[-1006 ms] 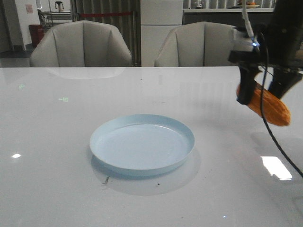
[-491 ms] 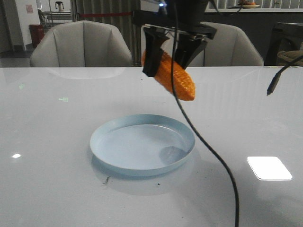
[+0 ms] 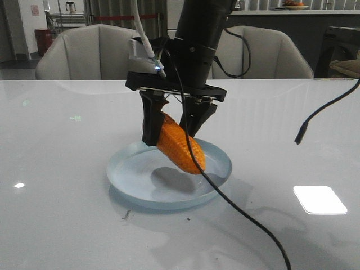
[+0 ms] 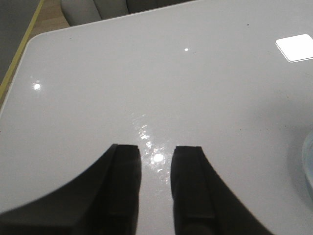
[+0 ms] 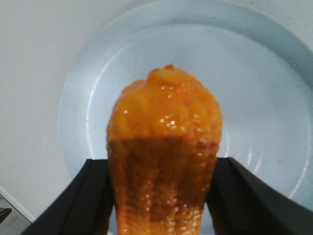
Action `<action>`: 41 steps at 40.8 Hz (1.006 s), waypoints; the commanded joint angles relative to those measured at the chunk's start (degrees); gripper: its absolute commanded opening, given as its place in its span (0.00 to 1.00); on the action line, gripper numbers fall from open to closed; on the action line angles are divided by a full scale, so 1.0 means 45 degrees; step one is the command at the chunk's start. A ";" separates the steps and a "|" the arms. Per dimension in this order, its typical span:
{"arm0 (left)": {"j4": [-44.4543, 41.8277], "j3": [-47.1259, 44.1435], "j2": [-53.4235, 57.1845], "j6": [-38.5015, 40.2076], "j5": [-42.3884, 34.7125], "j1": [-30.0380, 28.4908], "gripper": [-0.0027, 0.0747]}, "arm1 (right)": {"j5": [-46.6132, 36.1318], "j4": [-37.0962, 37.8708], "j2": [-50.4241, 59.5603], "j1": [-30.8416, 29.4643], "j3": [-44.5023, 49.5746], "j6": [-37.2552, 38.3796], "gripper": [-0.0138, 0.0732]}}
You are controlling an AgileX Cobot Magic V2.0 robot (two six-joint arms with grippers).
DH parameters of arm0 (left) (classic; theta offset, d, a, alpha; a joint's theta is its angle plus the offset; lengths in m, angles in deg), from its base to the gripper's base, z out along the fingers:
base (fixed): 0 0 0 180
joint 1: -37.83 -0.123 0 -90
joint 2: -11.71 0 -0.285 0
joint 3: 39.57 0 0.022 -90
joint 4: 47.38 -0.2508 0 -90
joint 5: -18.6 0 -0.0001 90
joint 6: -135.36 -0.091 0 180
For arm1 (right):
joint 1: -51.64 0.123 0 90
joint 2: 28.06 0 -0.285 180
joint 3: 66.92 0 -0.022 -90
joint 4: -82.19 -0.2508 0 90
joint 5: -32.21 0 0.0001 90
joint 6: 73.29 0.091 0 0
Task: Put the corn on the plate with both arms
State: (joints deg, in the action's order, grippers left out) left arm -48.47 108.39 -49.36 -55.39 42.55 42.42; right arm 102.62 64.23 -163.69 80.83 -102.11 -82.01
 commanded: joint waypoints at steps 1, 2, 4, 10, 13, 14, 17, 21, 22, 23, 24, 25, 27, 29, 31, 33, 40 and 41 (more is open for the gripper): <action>0.0079 0.0467 0.0158 0.0129 -0.1012 0.0033 0.37 | -0.0114 -0.0513 0.0835 -0.0018 -0.0458 -0.0003 0.82; 0.0079 0.0467 0.0158 0.0129 -0.1012 0.0033 0.37 | -0.0114 -0.0513 0.0835 -0.0018 -0.0508 -0.0003 0.82; 0.0079 0.0467 0.0158 0.0129 -0.1012 0.0033 0.37 | -0.0067 -0.0513 0.0835 -0.0018 -0.0642 -0.0015 0.82; 0.0079 0.0467 0.0158 0.0129 -0.1012 0.0033 0.37 | 0.0185 -0.0513 0.0835 -0.0018 -0.1301 -0.0092 0.82; 0.0079 0.0467 0.0158 0.0129 -0.1012 -0.0049 0.37 | 0.0486 -0.0513 0.0835 -0.0018 -0.1735 -0.0121 0.82; 0.0079 0.0467 0.0158 0.0129 -0.1012 -0.0049 0.37 | 0.0600 -0.0495 0.0835 -0.0018 -0.1891 -0.0189 0.82; 0.0079 0.0467 0.0158 0.0129 -0.1012 -0.0049 0.37 | 0.0899 -0.0278 0.0853 -0.0018 -0.2431 -0.0235 0.82; 0.0079 0.0467 0.0158 0.0129 -0.1012 -0.0049 0.37 | 0.1152 0.0118 0.1031 -0.0032 -0.3200 -0.0235 0.82; 0.0079 0.0467 0.0158 0.0129 -0.1012 -0.0049 0.37 | 0.1140 0.0206 0.1113 -0.0044 -0.3364 -0.0235 0.82; 0.0079 0.0467 0.0158 0.0129 -0.1012 -0.0049 0.37 | 0.1109 0.0258 0.1200 -0.0043 -0.3484 -0.0235 0.82; 0.0079 0.0467 0.0158 0.0129 -0.1012 -0.0049 0.37 | 0.1043 0.0308 0.1338 -0.0072 -0.3597 -0.0235 0.82; 0.0079 0.0467 0.0158 0.0129 -0.1012 -0.0049 0.37 | 0.0943 0.0413 0.1430 -0.0072 -0.3691 -0.0235 0.82; 0.0079 0.0467 0.0158 0.0129 -0.1012 -0.0049 0.37 | 0.0719 0.0648 0.1794 -0.0121 -0.3886 -0.0235 0.82; 0.0079 0.0467 0.0158 0.0129 -0.1012 -0.0049 0.37 | 0.0564 0.0801 0.2157 -0.0176 -0.3997 -0.0235 0.82; 0.0079 0.0467 0.0158 0.0129 -0.1012 -0.0049 0.37 | 0.0548 0.0905 0.2524 -0.0244 -0.4094 -0.0235 0.82; 0.0079 0.0467 0.0158 0.0129 -0.1012 -0.0049 0.37 | 0.0580 0.1074 0.2971 -0.0362 -0.4114 -0.0235 0.82; 0.0079 0.0467 0.0158 0.0129 -0.1012 -0.0049 0.37 | 0.1157 0.1791 0.4708 -0.1035 -0.4114 -0.0235 0.82; 0.0079 0.0467 0.0158 0.0129 -0.1012 -0.0049 0.37 | 0.1208 0.1913 0.4992 -0.1162 -0.4114 -0.0235 0.82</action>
State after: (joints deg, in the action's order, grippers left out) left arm -48.47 108.39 -49.36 -55.39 42.46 42.31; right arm 103.98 71.25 -148.51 77.62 -118.52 -82.56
